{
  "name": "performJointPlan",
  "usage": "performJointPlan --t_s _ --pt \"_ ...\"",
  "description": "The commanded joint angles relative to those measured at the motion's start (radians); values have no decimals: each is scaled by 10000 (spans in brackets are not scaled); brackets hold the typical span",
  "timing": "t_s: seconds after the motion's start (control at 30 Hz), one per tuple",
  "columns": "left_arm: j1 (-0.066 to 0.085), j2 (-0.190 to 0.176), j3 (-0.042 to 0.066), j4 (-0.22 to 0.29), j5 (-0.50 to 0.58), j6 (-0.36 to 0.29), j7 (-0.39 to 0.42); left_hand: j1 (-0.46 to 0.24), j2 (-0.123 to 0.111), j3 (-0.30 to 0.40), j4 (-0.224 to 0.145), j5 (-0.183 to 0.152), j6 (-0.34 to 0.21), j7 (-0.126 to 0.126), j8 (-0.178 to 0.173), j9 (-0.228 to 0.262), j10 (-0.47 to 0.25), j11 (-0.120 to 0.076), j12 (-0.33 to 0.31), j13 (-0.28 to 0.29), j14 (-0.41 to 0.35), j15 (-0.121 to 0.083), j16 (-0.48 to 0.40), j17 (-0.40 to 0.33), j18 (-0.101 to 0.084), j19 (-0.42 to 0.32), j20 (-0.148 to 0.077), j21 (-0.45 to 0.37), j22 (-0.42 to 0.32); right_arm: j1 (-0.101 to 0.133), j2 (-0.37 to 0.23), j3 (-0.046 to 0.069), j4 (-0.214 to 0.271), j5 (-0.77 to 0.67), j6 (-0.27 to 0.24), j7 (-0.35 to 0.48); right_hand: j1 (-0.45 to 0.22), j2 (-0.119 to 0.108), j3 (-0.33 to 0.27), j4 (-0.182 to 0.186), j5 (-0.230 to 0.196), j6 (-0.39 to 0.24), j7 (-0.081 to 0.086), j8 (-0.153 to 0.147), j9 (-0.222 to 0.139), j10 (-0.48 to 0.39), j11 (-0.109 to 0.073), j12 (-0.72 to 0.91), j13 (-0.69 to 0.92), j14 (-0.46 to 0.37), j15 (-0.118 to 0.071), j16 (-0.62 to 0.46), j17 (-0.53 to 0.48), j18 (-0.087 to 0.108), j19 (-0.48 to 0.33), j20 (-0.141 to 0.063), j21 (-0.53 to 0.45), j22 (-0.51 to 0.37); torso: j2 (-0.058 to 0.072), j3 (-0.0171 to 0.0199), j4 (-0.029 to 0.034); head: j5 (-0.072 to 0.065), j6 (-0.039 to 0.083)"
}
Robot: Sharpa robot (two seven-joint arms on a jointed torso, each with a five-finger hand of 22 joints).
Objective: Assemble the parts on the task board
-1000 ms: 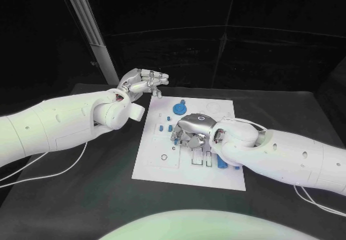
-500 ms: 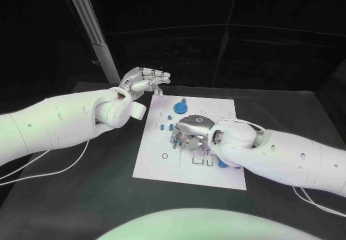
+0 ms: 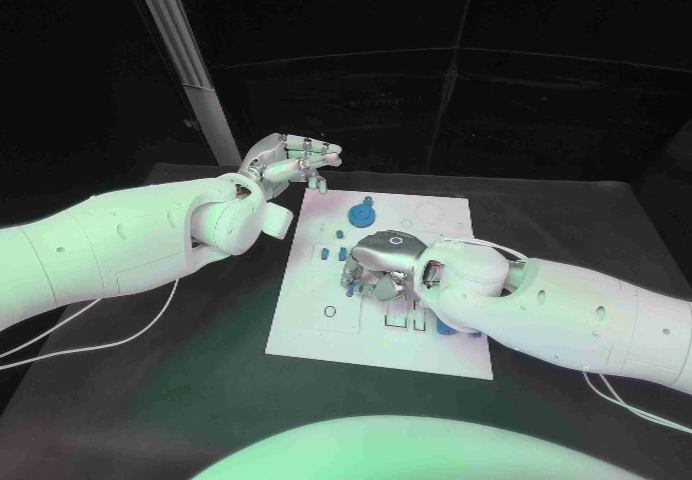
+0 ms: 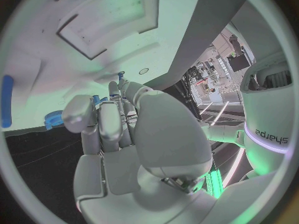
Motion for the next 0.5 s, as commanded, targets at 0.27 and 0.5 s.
performJointPlan --t_s 0.27,0.5 --pt "17 4 8 -12 45 104 18 99 28 3 -47 38 56 20 69 4 0 -10 31 10 -95 5 -62 -10 65 -49 -12 -60 -9 -18 58 -15 16 -233 319 -36 -111 10 65 -19 -61 5 37 1 17 17 30 -34 -9 294 -38 11 -9 -154 66 -1 67 3 1 -1 -6 13 -35" --pt "18 -3 8 -29 45 106 11 99 28 3 -47 38 56 20 69 4 0 -10 31 10 -95 5 -62 -10 65 -49 -12 -60 -9 -22 59 -23 59 -314 366 -60 -136 13 78 -26 -64 6 34 4 19 18 31 -34 -8 293 -38 14 -9 -155 64 1 68 4 0 0 -4 11 -45"
